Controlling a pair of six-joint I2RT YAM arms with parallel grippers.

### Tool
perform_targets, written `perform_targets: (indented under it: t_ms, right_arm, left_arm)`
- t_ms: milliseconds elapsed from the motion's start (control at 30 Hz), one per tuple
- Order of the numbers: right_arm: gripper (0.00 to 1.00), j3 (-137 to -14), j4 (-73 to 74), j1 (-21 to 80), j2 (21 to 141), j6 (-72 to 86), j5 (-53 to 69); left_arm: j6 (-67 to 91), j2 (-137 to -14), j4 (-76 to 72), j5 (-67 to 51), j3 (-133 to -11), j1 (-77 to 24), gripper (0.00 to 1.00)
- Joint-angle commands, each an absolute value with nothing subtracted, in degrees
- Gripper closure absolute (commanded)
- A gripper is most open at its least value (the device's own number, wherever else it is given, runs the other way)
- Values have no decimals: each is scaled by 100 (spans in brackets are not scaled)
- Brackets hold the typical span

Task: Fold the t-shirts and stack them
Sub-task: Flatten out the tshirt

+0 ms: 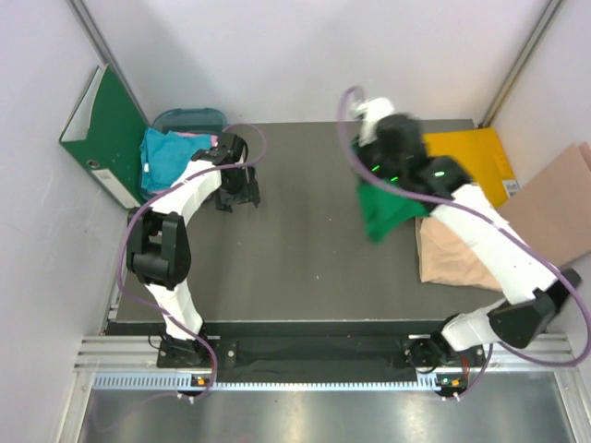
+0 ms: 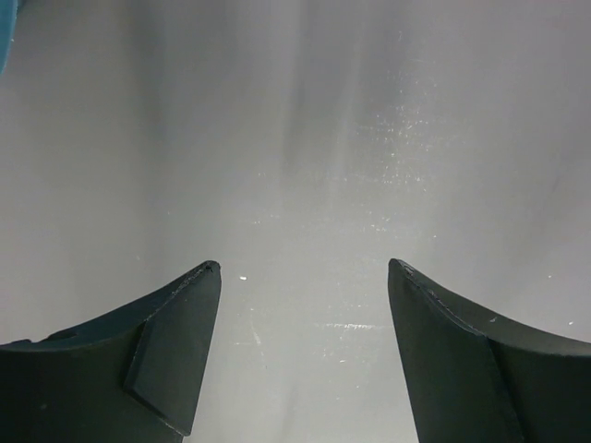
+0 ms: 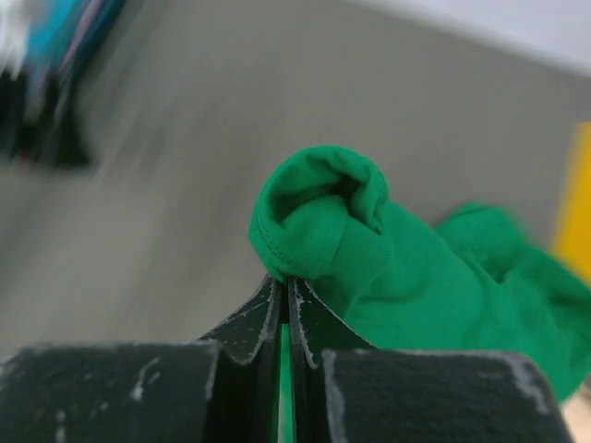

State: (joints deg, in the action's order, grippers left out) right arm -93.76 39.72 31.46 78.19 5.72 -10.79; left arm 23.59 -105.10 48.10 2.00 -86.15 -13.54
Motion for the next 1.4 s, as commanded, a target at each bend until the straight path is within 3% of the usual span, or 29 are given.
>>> perform_targets:
  t_ms: [0, 67, 100, 133, 200, 233, 267, 333, 567, 733, 1133, 1367]
  right_arm:
    - [100, -9228, 4218, 4568, 8269, 633, -36]
    - [100, -9395, 4376, 5077, 8637, 712, 499]
    - [95, -9474, 4447, 5202, 8770, 721, 710]
    - [66, -9553, 4517, 5325, 8885, 764, 755]
    - [46, -9572, 4396, 5475, 8948, 896, 721]
    - [29, -9519, 4281, 5476, 8886, 975, 547]
    - [20, -9371, 4167, 5467, 8677, 1045, 310]
    - [3, -9247, 3850, 5380, 8465, 1116, -374]
    - [5, -8440, 3657, 3967, 8086, 1476, -730]
    - [7, -7535, 3279, 3122, 7998, 1775, -501]
    - [8, -6794, 2804, 2848, 8183, 2249, -308]
    - [8, -6548, 2883, 2470, 7893, 2382, -729]
  left_arm:
    - [2276, -10459, 4860, 307, -8903, -1345, 22]
    - [2276, -10529, 4878, 360, -8930, -1301, 22]
    - [2276, -10555, 4904, 378, -8999, -1292, 21]
    - [2276, -10582, 4965, 395, -9043, -1266, 20]
    - [2285, -10652, 5018, 369, -9149, -1248, 15]
    - [2285, -10661, 5027, 352, -9167, -1248, 12]
    - [2294, -10661, 5001, 291, -9150, -1248, 3]
    - [2311, -10626, 4931, 36, -9071, -1248, 1]
    - [2137, -10134, 4054, -1088, -8421, -1318, 1]
    - [1802, -10335, 4069, -1678, -8490, -1994, 3]
    - [1293, -11276, 4377, -748, -9825, -3866, 6]
    - [1309, -11777, 4500, -536, -10028, -4192, 21]
